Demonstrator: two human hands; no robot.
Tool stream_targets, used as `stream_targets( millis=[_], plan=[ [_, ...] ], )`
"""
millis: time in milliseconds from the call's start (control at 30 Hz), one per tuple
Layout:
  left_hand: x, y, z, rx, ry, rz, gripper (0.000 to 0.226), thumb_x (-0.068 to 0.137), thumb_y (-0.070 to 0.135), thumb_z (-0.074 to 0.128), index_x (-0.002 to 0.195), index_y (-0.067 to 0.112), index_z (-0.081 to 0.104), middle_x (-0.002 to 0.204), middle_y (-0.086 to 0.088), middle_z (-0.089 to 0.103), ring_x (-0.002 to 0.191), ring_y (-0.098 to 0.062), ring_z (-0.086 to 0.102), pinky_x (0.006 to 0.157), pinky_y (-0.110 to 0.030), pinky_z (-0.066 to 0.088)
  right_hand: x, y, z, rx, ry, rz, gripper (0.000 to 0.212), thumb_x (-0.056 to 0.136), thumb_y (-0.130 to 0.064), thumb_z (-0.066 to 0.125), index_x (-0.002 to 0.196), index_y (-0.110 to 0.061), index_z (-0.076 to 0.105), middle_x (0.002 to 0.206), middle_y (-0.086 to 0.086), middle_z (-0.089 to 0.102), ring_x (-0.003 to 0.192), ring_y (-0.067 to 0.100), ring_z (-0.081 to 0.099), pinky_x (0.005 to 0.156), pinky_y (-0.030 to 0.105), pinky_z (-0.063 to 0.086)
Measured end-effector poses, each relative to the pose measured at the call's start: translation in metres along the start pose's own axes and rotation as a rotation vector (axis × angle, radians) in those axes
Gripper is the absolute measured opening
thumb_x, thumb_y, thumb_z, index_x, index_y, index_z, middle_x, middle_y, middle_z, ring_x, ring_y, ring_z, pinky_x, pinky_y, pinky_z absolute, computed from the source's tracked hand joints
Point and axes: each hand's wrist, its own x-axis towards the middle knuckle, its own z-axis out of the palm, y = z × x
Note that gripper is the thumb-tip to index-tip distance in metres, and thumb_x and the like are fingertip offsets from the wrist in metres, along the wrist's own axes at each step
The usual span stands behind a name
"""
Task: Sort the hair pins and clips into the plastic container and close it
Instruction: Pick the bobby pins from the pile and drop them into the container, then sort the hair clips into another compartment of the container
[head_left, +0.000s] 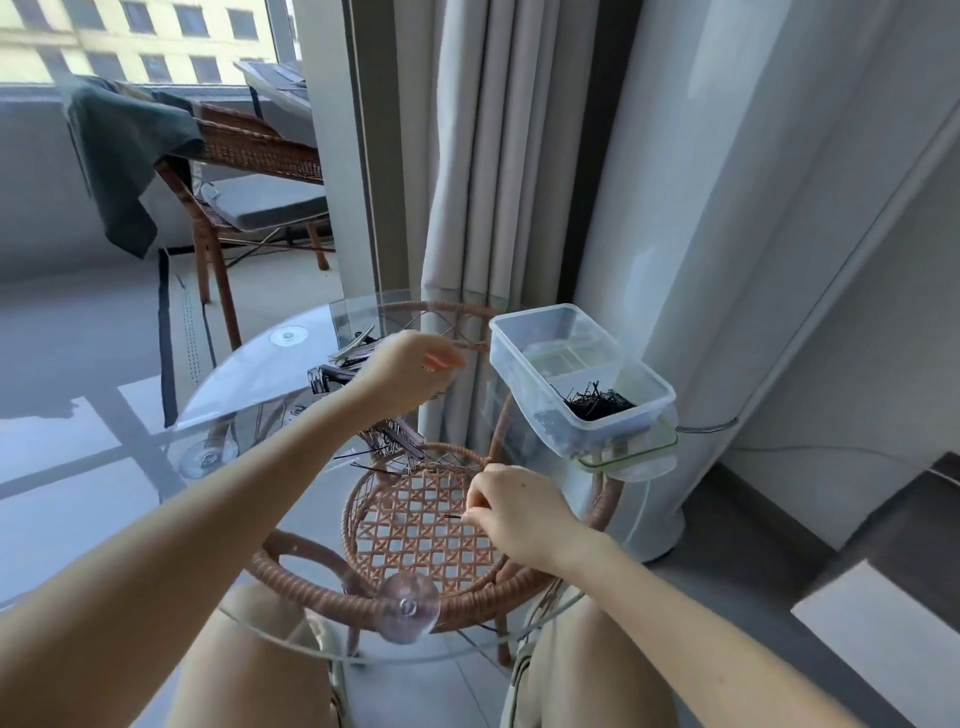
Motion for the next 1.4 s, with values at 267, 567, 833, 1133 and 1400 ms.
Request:
stream_targets(
  millis=[267, 567, 833, 1133, 1400],
  plan=[
    [-0.025, -0.052, -0.031, -0.073, 0.163, -0.167, 0.018, 0.081, 0.002, 0.061, 0.095, 0.008, 0.071, 0.098, -0.011, 0.071, 0.085, -0.018, 0.062, 0.086, -0.032, 0.051, 0.011, 0.052, -0.081, -0.163, 0.533, 0.282, 0.018, 0.09, -0.024, 0.055, 0.089, -0.011, 0.066, 0.099, 0.006, 0.066, 0.096, 0.028, 0.056, 0.07, 0.029, 0.034],
    [-0.028, -0.123, -0.047, 0.017, 0.303, -0.282, 0.039, 0.093, 0.035, 0.047, 0.129, 0.02, 0.054, 0.139, -0.006, 0.05, 0.129, -0.024, 0.044, 0.103, -0.039, 0.036, 0.05, 0.02, -0.065, 0.153, 0.708, -0.042, 0.036, 0.093, -0.027, 0.043, 0.086, -0.003, 0.069, 0.085, 0.01, 0.071, 0.078, 0.021, 0.062, 0.068, 0.021, 0.04],
    [0.025, -0.18, -0.025, 0.193, -0.012, -0.355, 0.069, 0.086, 0.066, 0.005, 0.144, 0.031, 0.02, 0.155, -0.004, 0.016, 0.144, -0.028, 0.011, 0.118, -0.047, 0.003, 0.17, 0.012, 0.032, 0.317, 0.299, 0.376, 0.062, 0.097, -0.047, 0.025, 0.145, -0.009, 0.023, 0.155, 0.009, 0.024, 0.144, 0.02, 0.016, 0.12, 0.04, 0.008],
    [0.073, -0.167, -0.011, -0.081, -0.09, -0.352, 0.048, 0.101, 0.034, 0.018, 0.146, 0.019, 0.024, 0.154, -0.002, 0.023, 0.144, -0.025, 0.014, 0.116, -0.038, 0.01, 0.246, -0.011, 0.027, 0.509, 0.044, 0.137, 0.046, 0.099, -0.042, 0.027, 0.138, -0.023, 0.042, 0.148, 0.003, 0.038, 0.142, 0.025, 0.023, 0.116, 0.038, 0.015],
    [0.006, -0.142, -0.005, -0.165, -0.055, -0.272, 0.059, 0.084, 0.056, 0.022, 0.125, 0.025, 0.051, 0.125, -0.002, 0.06, 0.116, -0.022, 0.053, 0.098, -0.037, 0.038, 0.171, -0.018, 0.03, 0.582, 0.053, 0.027, 0.038, 0.099, -0.032, 0.035, 0.128, -0.018, 0.055, 0.133, 0.0, 0.057, 0.128, 0.013, 0.046, 0.111, 0.029, 0.03]
  ],
)
